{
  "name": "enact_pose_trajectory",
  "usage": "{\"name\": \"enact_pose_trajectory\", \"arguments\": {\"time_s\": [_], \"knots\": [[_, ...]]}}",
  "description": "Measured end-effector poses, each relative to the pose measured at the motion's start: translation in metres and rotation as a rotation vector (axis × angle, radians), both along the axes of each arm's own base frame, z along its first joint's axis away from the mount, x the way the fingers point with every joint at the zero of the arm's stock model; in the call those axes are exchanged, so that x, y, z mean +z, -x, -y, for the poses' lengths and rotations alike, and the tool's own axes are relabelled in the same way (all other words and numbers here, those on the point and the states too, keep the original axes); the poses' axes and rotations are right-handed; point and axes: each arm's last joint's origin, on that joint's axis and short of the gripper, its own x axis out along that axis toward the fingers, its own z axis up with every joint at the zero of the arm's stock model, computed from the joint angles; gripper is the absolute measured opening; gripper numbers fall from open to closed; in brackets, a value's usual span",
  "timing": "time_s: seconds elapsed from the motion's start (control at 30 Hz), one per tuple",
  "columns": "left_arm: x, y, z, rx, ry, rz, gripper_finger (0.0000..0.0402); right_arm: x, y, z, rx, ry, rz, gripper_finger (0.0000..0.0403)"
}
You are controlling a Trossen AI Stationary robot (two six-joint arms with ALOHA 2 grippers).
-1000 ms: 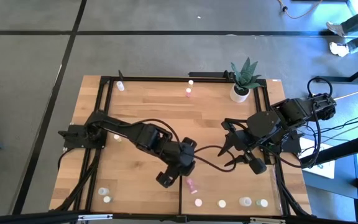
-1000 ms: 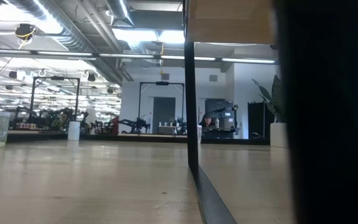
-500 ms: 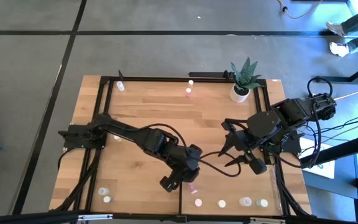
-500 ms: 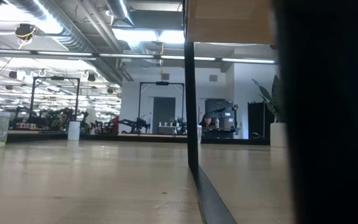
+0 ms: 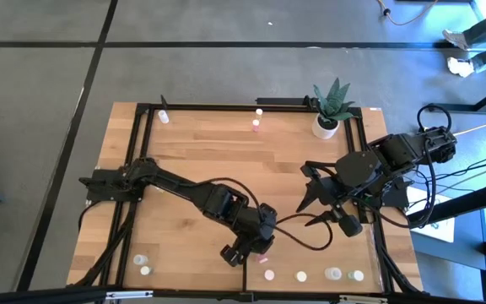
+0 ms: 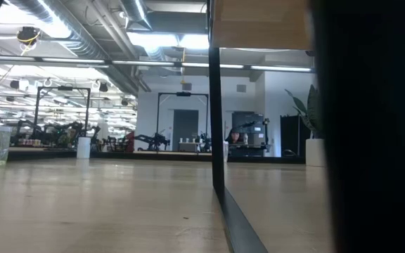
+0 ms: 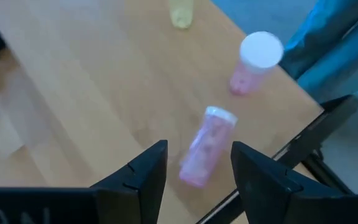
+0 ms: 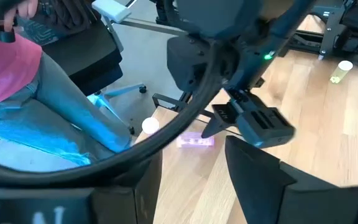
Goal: Pick and place medicine bottles onto shelf by color
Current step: Put the bottom pink pill bottle on the shelf aligned with the other pink pill bottle
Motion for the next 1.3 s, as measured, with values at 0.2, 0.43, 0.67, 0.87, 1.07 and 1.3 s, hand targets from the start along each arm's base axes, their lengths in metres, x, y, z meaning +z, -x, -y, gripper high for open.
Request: {"name": "enact_pose_trajectory", "arguments": {"time_s": [0.2, 0.43, 0.67, 0.87, 1.07, 1.3], "knots": [[-0.006, 0.0, 0.011, -0.037, -0.009, 0.001, 0.017, 0.0, 0.0, 0.0, -0.002, 0.001, 0.001, 0.0178], [-0.009, 0.0, 0.014, -0.081, -0.04, 0.009, 0.017, 0.0, 0.0, 0.0, -0.002, 0.0, 0.001, 0.0178], [-0.009, 0.0, 0.014, -0.08, -0.041, 0.011, 0.017, 0.0, 0.0, 0.0, -0.002, -0.001, 0.0, 0.0178], [-0.01, -0.002, 0.015, -0.072, -0.051, 0.019, 0.017, 0.0, 0.0, 0.0, 0.0, -0.001, 0.0, 0.0178], [-0.01, -0.001, 0.016, -0.069, -0.05, 0.019, 0.017, 0.0, 0.0, 0.0, 0.0, 0.0, 0.001, 0.0178], [-0.025, -0.004, 0.019, -0.08, -0.051, 0.003, 0.017, 0.0, 0.0, 0.0, -0.001, -0.001, 0.0, 0.0178]]}}
